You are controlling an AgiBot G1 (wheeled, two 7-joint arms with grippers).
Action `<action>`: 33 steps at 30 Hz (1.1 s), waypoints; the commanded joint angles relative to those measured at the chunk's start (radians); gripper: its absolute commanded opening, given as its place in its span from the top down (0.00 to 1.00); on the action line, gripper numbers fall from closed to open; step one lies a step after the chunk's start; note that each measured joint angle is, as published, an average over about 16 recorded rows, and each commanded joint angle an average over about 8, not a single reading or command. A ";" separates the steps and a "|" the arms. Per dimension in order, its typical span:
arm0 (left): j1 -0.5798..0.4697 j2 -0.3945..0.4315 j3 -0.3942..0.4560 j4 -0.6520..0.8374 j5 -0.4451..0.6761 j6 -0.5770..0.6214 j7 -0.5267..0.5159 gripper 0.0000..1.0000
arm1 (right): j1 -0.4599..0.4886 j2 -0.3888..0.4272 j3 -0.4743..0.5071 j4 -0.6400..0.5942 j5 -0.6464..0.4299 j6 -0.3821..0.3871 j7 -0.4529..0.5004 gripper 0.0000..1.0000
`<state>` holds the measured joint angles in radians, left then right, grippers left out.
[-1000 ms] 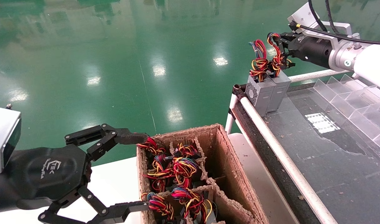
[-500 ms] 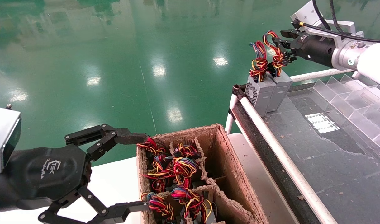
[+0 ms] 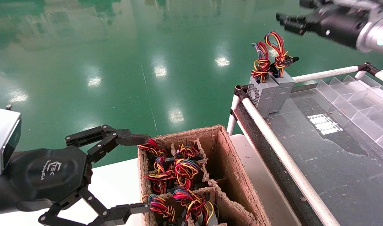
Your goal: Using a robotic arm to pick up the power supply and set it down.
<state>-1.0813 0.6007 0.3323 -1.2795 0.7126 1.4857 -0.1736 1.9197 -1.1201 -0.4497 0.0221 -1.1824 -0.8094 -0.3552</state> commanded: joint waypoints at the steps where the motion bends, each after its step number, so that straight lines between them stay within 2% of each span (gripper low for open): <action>1: 0.000 0.000 0.000 0.000 0.000 0.000 0.000 0.00 | 0.010 0.015 0.018 0.001 0.026 -0.033 0.011 0.00; 7: 0.002 0.004 -0.009 0.000 0.006 0.004 -0.005 0.00 | -0.027 0.052 0.041 0.066 0.070 -0.095 0.042 0.00; 33: 0.002 0.003 -0.008 0.000 0.005 0.003 -0.004 0.00 | -0.398 0.259 0.100 0.608 0.243 -0.363 0.269 0.00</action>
<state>-1.0795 0.6039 0.3244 -1.2793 0.7179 1.4891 -0.1774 1.5217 -0.8608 -0.3500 0.6307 -0.9393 -1.1724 -0.0861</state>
